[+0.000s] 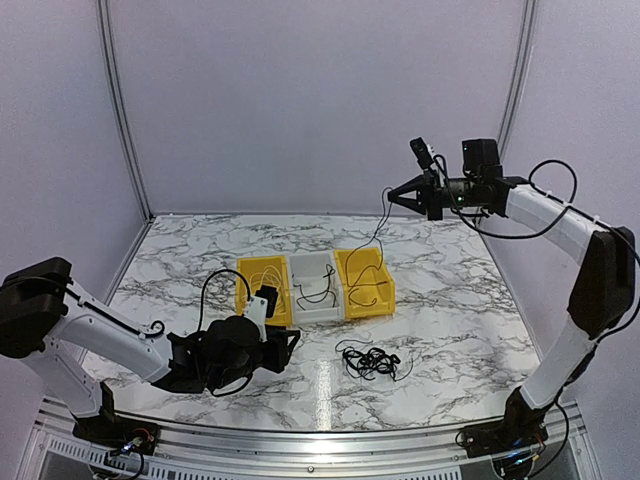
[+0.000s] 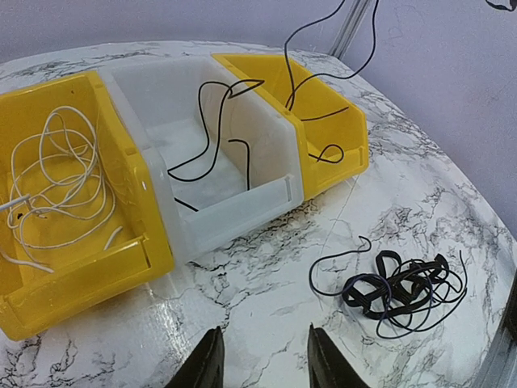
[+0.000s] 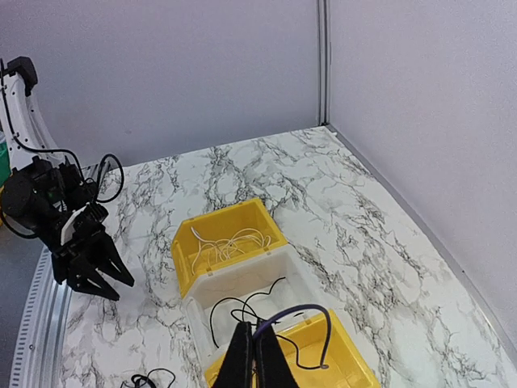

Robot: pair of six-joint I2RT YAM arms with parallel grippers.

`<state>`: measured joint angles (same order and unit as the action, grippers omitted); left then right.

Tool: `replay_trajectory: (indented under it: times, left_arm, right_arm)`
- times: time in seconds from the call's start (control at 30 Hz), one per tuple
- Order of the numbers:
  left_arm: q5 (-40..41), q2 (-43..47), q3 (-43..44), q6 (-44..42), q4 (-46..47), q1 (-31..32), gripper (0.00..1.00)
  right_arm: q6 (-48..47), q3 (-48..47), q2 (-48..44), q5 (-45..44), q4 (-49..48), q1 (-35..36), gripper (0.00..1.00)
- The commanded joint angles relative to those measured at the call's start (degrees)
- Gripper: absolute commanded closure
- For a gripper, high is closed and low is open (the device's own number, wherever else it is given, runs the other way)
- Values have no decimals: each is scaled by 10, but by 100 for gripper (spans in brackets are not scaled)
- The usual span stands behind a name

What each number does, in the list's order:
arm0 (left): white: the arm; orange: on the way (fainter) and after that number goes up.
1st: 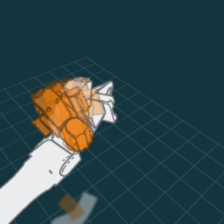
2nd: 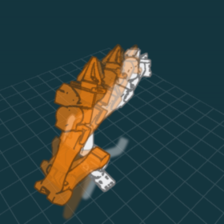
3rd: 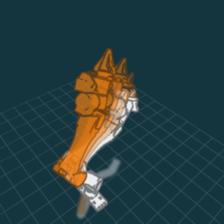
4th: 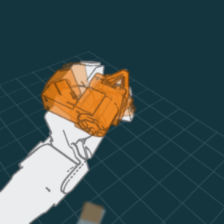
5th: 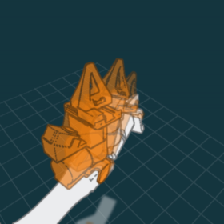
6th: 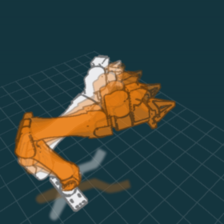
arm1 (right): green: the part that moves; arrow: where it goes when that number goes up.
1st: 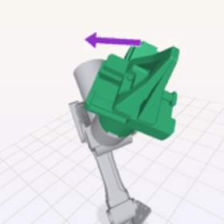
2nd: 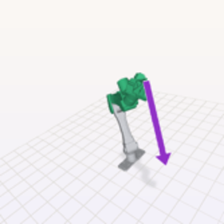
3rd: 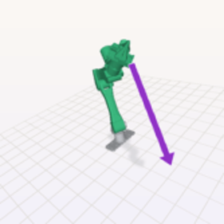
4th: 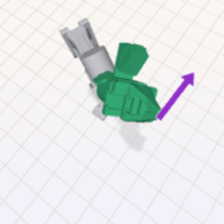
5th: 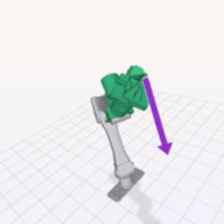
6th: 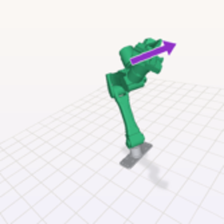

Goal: Untangle the cables

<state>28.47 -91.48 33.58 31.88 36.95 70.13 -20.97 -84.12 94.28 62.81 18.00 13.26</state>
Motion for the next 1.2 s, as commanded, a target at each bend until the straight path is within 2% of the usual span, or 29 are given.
replay_trajectory:
  times: [0.0, 0.2, 0.4, 0.7, 1.17]
  left_arm:
    - [8, -4, 5, -6, -8, 3, 62]
    - [13, 0, 4, -7, -11, 3, 62]
    - [67, 27, 7, 14, -36, 3, 61]
    - [158, 79, 19, 37, -88, 3, 58]
    - [183, 127, -6, -25, -99, 3, 55]
  right_arm:
    - [5, 12, 21, 4, -17, -5, 100]
    - [32, 30, 41, -42, -53, -5, 100]
    - [63, 48, 67, -111, -66, 3, 100]
    - [-4, 67, 98, -221, 3, 71, 100]
    - [-43, 19, 186, -371, 77, 134, 100]
